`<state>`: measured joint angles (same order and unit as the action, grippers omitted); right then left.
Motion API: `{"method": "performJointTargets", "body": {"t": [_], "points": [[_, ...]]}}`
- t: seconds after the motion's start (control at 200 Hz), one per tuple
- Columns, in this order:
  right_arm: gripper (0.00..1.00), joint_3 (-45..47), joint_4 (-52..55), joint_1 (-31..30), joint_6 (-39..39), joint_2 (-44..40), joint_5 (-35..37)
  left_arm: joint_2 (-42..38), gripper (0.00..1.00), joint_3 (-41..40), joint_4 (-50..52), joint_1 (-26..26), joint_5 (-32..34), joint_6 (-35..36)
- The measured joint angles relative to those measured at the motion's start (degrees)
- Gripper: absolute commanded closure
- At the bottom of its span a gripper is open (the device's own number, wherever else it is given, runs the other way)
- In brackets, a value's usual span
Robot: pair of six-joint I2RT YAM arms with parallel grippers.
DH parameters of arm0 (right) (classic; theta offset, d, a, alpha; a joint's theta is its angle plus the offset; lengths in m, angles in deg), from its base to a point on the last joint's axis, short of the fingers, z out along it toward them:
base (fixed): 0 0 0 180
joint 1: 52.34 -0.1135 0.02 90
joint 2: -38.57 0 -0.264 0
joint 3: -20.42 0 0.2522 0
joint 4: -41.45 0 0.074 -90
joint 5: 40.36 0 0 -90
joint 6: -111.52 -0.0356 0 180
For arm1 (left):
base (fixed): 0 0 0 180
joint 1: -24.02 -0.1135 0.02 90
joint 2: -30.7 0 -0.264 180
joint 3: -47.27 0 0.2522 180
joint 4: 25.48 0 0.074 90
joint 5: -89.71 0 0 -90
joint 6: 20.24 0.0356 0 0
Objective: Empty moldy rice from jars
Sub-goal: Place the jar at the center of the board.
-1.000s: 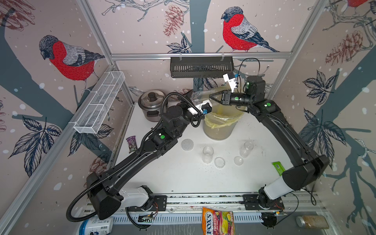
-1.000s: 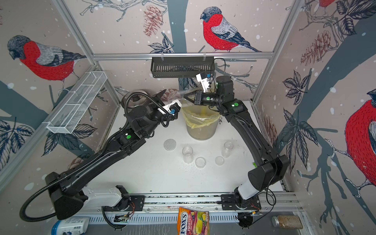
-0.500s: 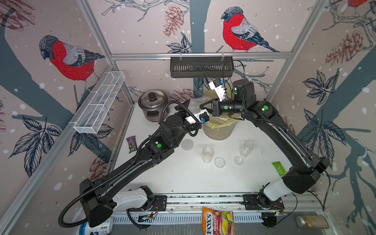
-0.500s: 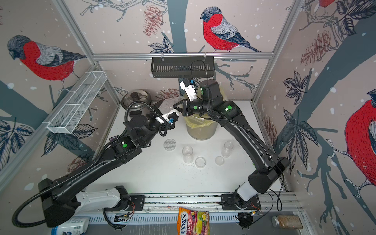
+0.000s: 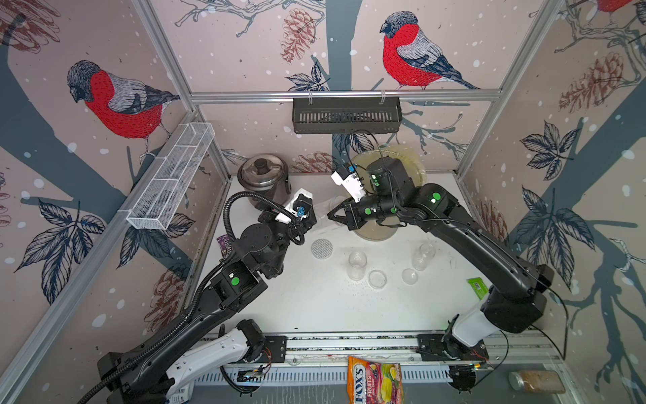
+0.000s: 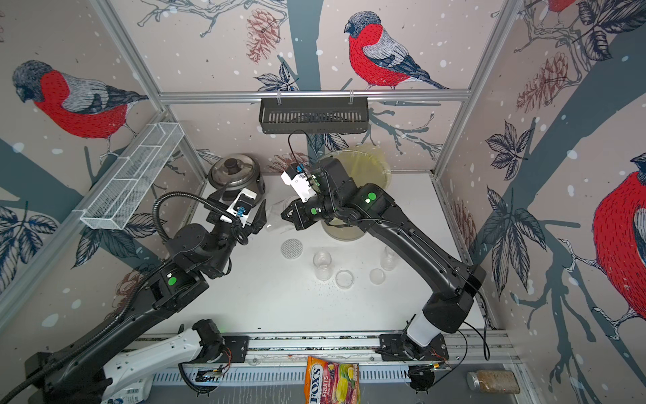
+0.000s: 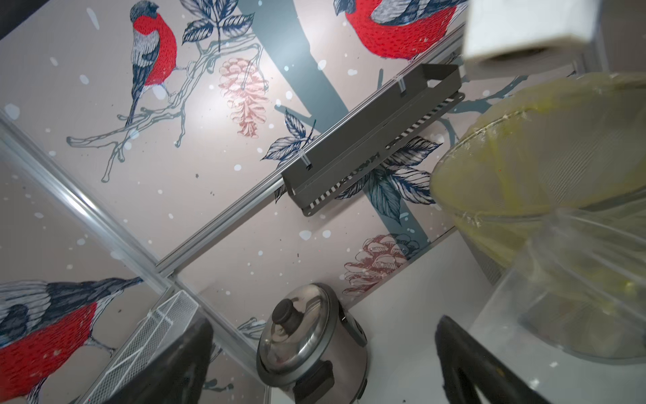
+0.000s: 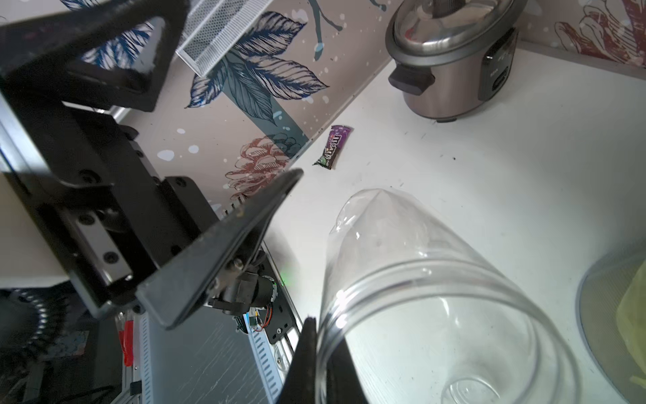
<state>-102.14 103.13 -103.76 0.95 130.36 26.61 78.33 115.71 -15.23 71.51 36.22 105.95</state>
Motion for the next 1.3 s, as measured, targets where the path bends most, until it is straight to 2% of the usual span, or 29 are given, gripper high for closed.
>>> {"method": "performJointTargets", "body": {"t": [0.265,0.705,1.066,1.301], "points": [[1.0,1.0,1.9,-3.8,1.0,5.2,2.3,-1.8,0.02,1.4,3.2,0.0,9.0,-6.7],[1.0,-10.2,6.3,-8.3,2.6,22.9,6.0,-10.4,0.03,0.3,11.4,-2.4,22.1,-22.6],[1.0,-23.7,11.0,-10.0,2.9,39.1,9.5,-17.6,0.03,-3.7,17.0,-2.7,27.1,-32.3],[0.98,-27.5,12.1,-11.1,2.8,43.8,11.1,-21.3,0.03,-6.5,18.7,-2.7,27.9,-36.9]]}}
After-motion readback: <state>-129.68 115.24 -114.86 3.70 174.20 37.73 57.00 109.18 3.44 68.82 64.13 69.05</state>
